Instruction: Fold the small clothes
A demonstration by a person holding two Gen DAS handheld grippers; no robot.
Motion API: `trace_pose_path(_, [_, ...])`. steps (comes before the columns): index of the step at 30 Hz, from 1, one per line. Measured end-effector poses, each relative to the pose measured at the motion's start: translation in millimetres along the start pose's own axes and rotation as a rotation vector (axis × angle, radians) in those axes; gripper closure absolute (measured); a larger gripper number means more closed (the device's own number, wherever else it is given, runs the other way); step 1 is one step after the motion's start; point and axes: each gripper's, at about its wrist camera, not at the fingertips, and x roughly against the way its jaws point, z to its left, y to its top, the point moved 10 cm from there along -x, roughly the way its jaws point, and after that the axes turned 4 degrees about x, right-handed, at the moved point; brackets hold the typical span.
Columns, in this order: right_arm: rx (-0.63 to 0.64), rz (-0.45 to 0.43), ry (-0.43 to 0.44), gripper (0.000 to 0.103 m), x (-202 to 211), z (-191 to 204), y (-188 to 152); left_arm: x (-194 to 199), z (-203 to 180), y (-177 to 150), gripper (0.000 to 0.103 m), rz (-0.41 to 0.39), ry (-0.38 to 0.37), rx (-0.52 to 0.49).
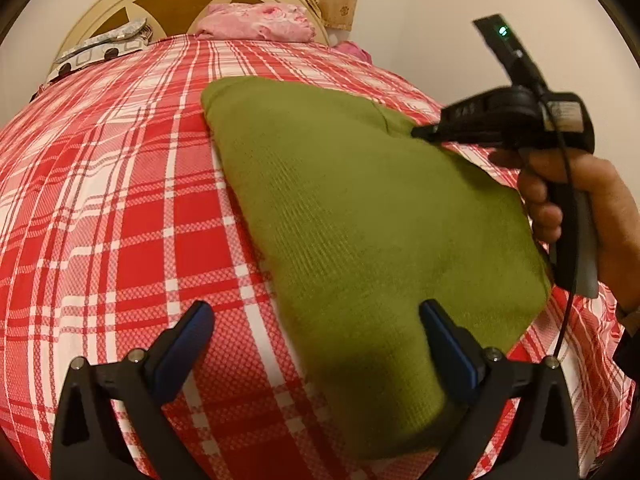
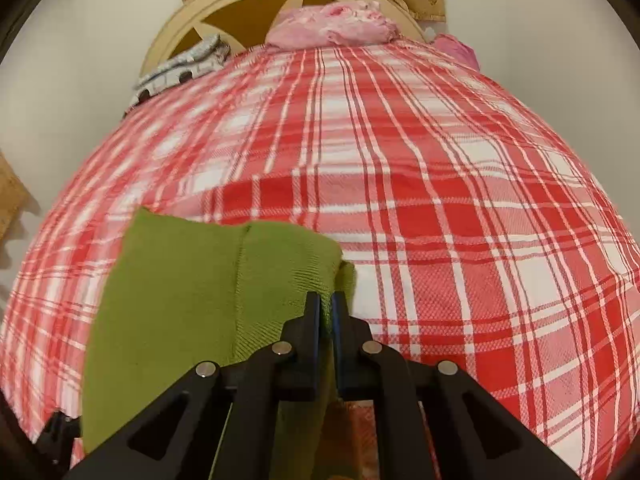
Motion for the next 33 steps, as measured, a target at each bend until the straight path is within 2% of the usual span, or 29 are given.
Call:
trace_pose_path(2, [0.021,0.0,-0.011,0.096,2.1,0.6,-4.2,-0.5,-0.1,0.0,0.0,0.001,-0.001,0.001])
trace_pose_path(5, [0.059,-0.028,-0.017,0.087,25.4,7.1,-7.4,-0.3,-0.2,-0.6,0.0,0.001,0.0,0.001])
trace_pose_path(7, [0.101,-0.079,-0.011,0.076,50.1,18.3,-9.2,0.0,-0.1,-0.6,0.0,0.001,0.0,0.002])
trace_pose_path(9, [0.136,-0.131,0.05,0.04,75.6,37.2,-15.3,-0.2,-0.1,-0.3,0.0,0.001,0.0,0.002])
trace_pose_path(10, [0.147,-0.151,0.083,0.038,85.0,46.3,-19.6,-0.1,-0.4,-0.6,0.0,0.001,0.0,0.002])
trace_pose_path(13, [0.213,-0.177,0.116,0.038,98.7,68.8,-36.5,-0.4,0.3,0.2,0.0,0.002,0.001,0.002])
trace_pose_path(16, [0.253,-0.135,0.124,0.04,88.5,76.9,-59.1,0.0,0.6,0.0,0.0,0.002,0.004,0.001])
trace_pose_path(18, [0.253,-0.09,0.075,0.06,71.9,65.5,-71.7,-0.3,0.5,-0.2,0.0,0.003,0.004,-0.001])
trace_pose_path(20, [0.216,-0.069,0.065,0.067,60.2,48.5,-78.7,-0.8,-0.1,0.0,0.0,0.006,0.01,-0.008])
trace_pose_path(22, [0.195,-0.08,0.081,0.067,60.2,41.1,-79.6,-0.4,0.0,-0.4,0.0,0.006,0.012,-0.011])
trace_pose_path(29, [0.206,-0.129,0.055,0.065,56.8,27.3,-86.4,-1.8,-1.2,-0.2,0.0,0.012,0.018,-0.018])
trace_pose_path(30, [0.181,-0.106,0.051,0.046,50.8,20.2,-89.1,-2.5,-1.0,-0.2,0.0,0.015,0.019,-0.018])
trace_pose_path(31, [0.107,-0.086,0.074,0.038,44.8,9.3,-91.1,-2.2,-0.7,-0.2,0.0,0.016,0.02,-0.019])
trace_pose_path(32, [0.039,-0.069,0.103,0.022,40.6,1.2,-91.3,-3.0,-1.0,-0.2,0.0,0.019,0.019,-0.02])
trace_pose_path(33, [-0.031,-0.047,0.146,0.016,35.6,-7.2,-92.6,-3.3,-1.1,0.1,0.0,0.02,0.018,-0.02])
